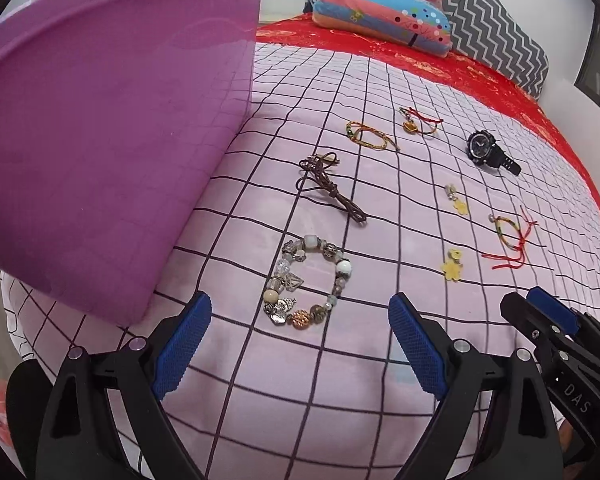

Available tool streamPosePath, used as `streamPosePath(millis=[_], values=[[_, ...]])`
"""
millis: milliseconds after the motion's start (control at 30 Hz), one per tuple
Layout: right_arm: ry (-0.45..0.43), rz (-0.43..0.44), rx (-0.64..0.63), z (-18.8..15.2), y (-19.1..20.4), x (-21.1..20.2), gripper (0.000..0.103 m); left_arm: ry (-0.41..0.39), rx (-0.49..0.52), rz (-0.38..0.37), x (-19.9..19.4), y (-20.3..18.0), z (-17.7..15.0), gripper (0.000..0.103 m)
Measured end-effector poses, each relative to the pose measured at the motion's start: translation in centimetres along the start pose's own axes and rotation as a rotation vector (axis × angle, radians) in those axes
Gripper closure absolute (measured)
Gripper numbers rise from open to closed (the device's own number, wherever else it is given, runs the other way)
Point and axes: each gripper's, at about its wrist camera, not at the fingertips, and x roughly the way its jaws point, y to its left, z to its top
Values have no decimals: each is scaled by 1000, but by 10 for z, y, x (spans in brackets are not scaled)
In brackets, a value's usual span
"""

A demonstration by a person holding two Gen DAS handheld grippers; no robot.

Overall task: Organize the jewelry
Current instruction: 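Move both tools back over the remaining jewelry on the bed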

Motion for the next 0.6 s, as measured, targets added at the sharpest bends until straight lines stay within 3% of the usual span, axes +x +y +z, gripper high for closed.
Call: streamPosePath(millis=[600], values=[[23, -21, -3, 16, 0, 45, 56, 22, -44, 25, 39, 12, 10, 15]])
